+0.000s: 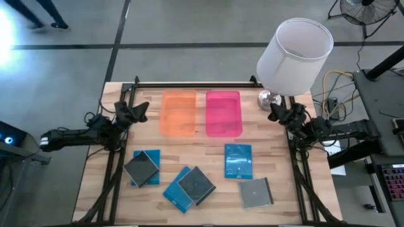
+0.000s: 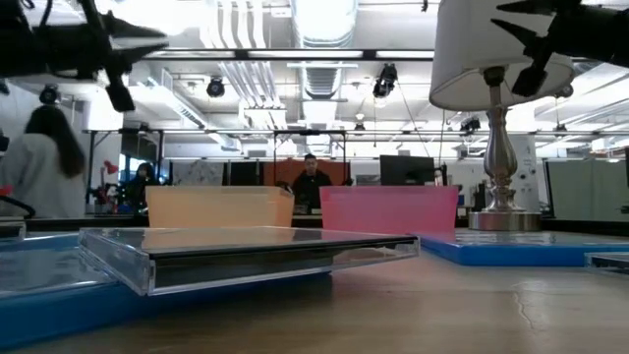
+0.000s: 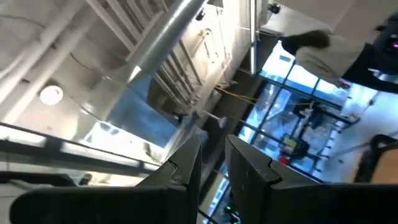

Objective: Pick & place jewel cases by type
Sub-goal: Put the top right blue CD case into the pink bin

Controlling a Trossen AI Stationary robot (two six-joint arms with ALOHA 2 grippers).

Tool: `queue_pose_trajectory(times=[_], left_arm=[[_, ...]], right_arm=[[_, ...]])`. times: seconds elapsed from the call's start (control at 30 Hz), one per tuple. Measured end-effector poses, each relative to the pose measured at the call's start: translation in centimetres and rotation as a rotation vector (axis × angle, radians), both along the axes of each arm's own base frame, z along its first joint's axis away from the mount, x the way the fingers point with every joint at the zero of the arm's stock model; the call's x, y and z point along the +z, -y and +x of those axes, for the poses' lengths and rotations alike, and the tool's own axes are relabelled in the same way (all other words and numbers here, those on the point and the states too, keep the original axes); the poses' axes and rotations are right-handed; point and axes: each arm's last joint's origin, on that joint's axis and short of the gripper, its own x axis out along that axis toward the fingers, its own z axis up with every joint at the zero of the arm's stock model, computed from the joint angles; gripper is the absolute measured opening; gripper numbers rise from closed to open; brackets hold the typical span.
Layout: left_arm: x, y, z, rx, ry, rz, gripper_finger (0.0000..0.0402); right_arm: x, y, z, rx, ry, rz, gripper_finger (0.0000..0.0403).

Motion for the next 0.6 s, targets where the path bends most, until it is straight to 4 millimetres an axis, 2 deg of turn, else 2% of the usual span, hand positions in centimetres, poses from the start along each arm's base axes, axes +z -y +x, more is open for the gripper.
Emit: queue_pose_trajectory(times=[0.13,0.23,0.3,0.4,0.5,0.6], left_arm=[[2.9,0.2,1.2,-0.074,-0.022,0.067,0.0035],[4.5,0.2,2.5,-0.094,-0.122,0.112,0.0035],[5.5,0.1,3.3,-0.088,-0.201,0.13,0.0035],[6.3,0.2,4.3,-0.129,-0.33,0.123,0.0035],[7.1,0.8,5.6,-0.312,-0.364,0.132,0.0035],[7.6,1.6,7.1,-0.417,-0.389,0.16,0.0036]], right_arm=[[0.0,-0.1,0.0,0.056,0.021,0.008,0.0068],[-0.2,0.2,0.0,-0.089,-0.031,0.023,0.0068],[-0.2,0.2,0.0,-0.12,-0.061,-0.013,0.0068],[-0.1,0.0,0.1,-0.049,-0.047,-0.047,0.0068],[-0.1,-0.4,0.3,0.076,-0.041,-0.134,0.0068],[-0.4,-0.5,0.8,0.148,-0.059,-0.101,0.0079]])
